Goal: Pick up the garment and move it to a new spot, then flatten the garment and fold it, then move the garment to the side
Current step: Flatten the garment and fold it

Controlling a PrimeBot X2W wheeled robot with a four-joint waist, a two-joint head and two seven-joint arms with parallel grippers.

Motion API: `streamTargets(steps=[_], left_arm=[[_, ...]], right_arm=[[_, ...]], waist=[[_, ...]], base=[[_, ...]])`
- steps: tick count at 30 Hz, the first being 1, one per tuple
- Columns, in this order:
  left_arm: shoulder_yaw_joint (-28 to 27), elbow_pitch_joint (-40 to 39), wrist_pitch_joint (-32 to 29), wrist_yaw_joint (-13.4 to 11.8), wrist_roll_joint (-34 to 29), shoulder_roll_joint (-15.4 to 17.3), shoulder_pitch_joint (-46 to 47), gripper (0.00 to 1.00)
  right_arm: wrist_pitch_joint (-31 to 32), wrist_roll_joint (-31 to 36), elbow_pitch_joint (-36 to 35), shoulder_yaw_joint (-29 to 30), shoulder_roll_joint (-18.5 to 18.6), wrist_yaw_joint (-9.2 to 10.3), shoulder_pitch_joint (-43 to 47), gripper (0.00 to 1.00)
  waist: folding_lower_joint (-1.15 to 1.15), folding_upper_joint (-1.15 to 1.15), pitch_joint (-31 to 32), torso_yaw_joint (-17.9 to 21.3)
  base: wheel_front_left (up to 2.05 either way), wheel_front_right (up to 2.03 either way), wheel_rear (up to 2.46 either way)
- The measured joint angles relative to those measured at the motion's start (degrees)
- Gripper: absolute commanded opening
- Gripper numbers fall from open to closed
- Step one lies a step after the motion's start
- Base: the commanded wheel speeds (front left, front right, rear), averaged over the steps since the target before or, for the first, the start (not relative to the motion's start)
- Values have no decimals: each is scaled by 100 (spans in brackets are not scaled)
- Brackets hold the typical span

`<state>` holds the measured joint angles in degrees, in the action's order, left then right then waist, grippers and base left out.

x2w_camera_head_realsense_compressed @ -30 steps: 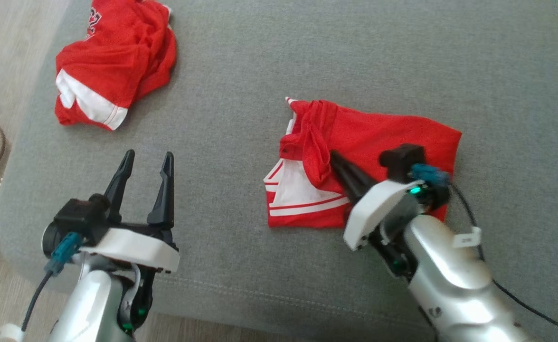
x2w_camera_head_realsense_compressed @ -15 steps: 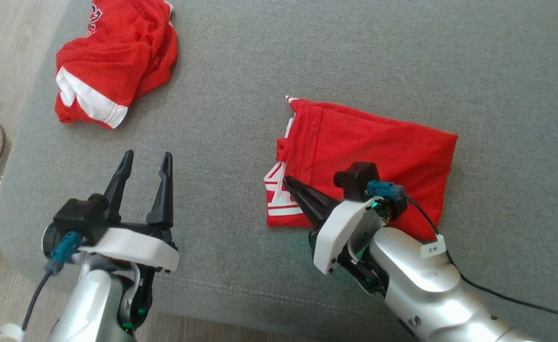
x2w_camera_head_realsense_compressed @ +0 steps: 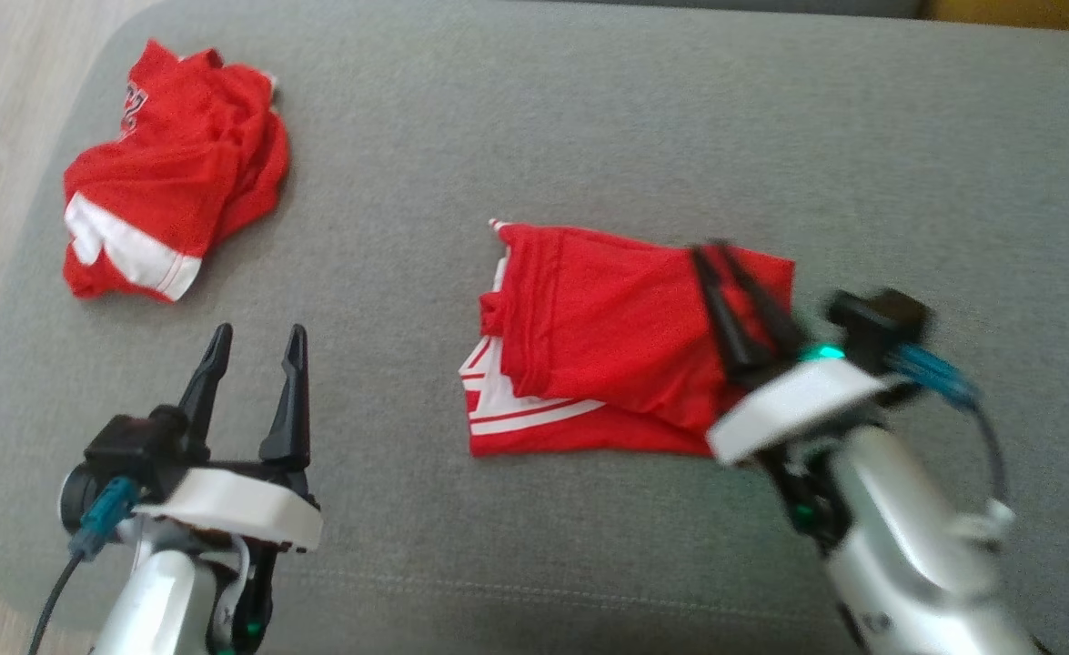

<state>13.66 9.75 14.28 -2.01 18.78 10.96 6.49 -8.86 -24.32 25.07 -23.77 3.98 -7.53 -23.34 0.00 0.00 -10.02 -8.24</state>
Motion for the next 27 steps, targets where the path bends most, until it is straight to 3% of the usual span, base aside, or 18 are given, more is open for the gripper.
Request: streamTargets(steps=[6,10,19,27], left_arm=[[-47,-191,-48,-53,0,100,-64,100],[-44,-319,-142,-58,0,167,-181,100],[31,-481,-330,-155,-26,320,-545,100],[143,-559,-497,-207,-65,394,-893,100]], right_arm=[[415,753,-1157,1441,-29,0,982,100],[695,1063,-1838,2002,-63,0,1492,100],[1183,1399,-2880,2459,-129,0,2412,100],[1481,1486,-3328,2605,-143,0,3026,100]], waist=[[0,0,200,202],[0,0,342,282],[0,0,680,398],[0,0,1007,442]], base=[[0,0,0],[0,0,0],[0,0,0],[0,0,0]])
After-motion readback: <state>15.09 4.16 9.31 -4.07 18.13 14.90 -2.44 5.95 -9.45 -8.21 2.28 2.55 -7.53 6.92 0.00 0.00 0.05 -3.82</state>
